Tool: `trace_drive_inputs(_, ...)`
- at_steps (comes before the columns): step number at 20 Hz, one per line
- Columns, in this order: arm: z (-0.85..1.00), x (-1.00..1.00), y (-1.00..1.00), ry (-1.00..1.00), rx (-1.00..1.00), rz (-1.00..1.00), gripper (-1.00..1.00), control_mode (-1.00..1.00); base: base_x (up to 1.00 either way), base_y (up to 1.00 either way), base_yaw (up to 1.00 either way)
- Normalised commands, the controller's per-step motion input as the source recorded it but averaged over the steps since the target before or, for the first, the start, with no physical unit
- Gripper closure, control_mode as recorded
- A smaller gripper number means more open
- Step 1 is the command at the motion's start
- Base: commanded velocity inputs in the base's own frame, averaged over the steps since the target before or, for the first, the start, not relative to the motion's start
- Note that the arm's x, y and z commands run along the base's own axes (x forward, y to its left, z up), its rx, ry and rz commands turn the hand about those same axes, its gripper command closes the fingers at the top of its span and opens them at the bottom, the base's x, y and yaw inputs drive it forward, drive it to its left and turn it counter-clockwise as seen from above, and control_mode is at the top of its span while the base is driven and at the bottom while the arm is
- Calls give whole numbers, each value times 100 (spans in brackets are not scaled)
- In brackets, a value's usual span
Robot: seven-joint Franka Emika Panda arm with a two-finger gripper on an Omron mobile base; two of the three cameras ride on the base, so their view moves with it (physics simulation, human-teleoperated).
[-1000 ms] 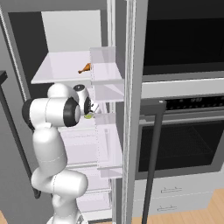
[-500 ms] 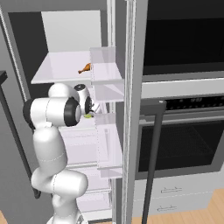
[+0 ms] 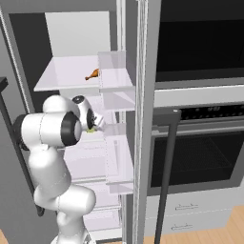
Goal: Place one lemon wedge and one chicken drumstick in each tupperware on the nearby counter, to pack two identical lunches.
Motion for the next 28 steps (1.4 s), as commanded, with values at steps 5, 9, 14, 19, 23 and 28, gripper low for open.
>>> trace_drive_inputs(5, 29, -73, 10, -34, -3, -3, 100, -100, 0, 0, 0)
trace_drive_inputs(9, 100, -57, 1, -23, 0, -11, 100, -100, 0, 0, 0)
trace_drive_inputs(14, 100, -87, 1, -8, 1, -9, 100, -100, 0, 0, 0)
trace_drive_inputs(19, 100, -97, 0, 10, 16, -6, 100, -100, 0, 0, 0)
trace_drive_inputs(23, 99, -98, 17, 47, 16, 0, 100, -100, 0, 0, 0)
trace_drive_inputs(28, 32, -80, 7, 36, 12, 0, 100, 100, -20, 4, 0)
